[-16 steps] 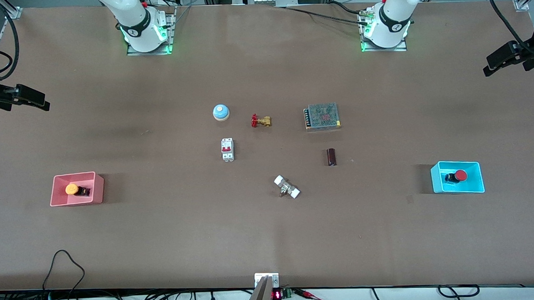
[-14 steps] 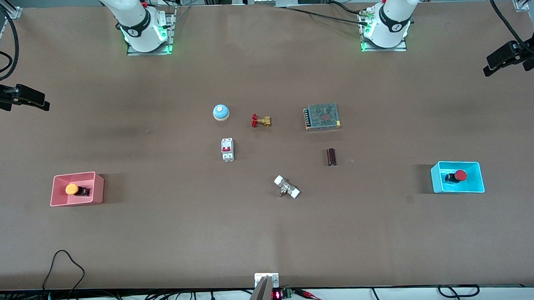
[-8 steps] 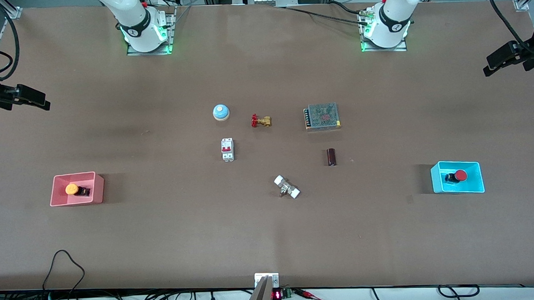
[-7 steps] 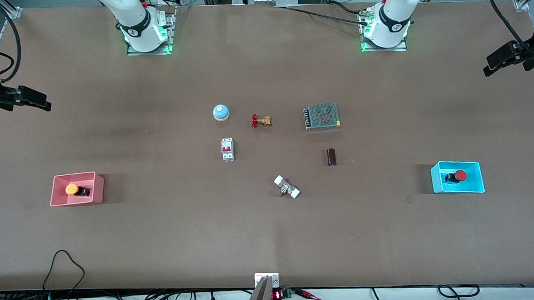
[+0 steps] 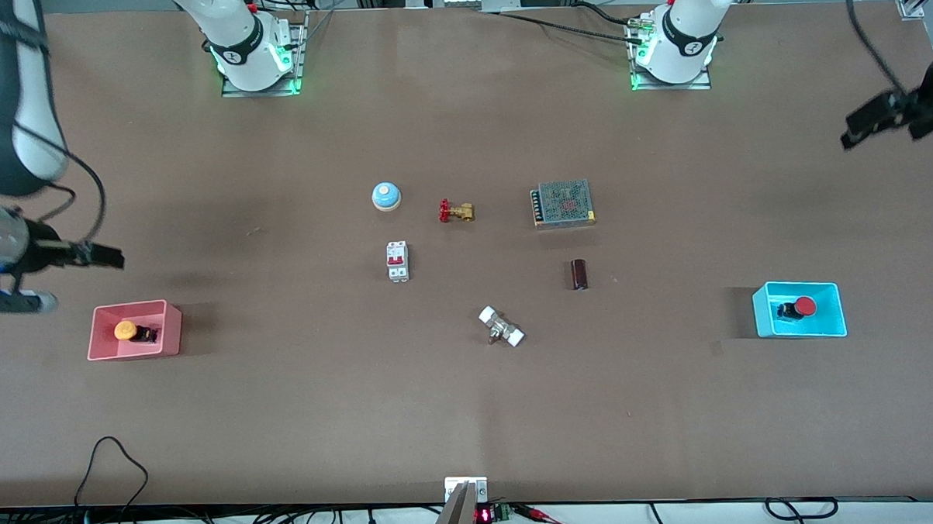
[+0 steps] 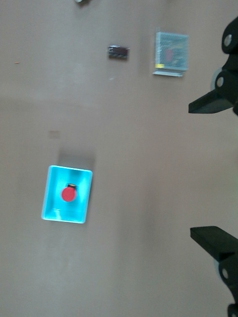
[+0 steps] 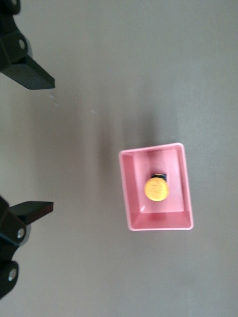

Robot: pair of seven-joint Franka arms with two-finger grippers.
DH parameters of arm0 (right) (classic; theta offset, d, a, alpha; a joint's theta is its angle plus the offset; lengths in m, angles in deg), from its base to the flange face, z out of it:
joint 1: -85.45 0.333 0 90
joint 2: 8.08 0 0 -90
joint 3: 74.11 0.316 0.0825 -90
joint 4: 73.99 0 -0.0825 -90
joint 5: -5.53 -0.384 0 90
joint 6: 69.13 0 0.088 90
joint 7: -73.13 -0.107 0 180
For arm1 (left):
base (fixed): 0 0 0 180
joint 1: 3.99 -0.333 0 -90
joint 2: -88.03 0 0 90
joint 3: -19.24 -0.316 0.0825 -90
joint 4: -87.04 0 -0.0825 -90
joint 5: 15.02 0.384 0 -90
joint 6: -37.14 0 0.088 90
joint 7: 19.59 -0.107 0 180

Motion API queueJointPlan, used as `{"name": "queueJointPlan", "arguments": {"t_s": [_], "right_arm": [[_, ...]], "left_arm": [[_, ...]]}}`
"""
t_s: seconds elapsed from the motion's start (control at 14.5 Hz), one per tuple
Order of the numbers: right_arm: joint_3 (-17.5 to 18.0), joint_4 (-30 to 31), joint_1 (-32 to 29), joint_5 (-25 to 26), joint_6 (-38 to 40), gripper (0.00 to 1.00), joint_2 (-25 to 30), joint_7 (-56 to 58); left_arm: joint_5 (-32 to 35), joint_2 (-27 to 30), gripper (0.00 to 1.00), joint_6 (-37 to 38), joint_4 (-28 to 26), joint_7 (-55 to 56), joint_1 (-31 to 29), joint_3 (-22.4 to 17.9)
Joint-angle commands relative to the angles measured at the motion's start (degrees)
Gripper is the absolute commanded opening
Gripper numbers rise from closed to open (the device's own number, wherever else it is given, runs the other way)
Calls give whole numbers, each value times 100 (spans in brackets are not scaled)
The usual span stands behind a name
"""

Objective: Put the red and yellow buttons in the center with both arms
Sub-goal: 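Lower the right gripper into the pink box while the left gripper enters the cyan box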

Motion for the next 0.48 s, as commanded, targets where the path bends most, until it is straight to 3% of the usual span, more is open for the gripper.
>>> {"name": "queueJointPlan", "arguments": {"t_s": [0.0, 0.41], "right_arm": [[47, -107, -183, 98, -482, 100, -503, 39], [47, -431, -464, 63, -1466, 100, -1584, 487]], "left_arm": [[2, -1001, 100, -978, 65, -225, -94, -31], [-94, -2241, 100, -3141, -358, -930, -508, -14]]}}
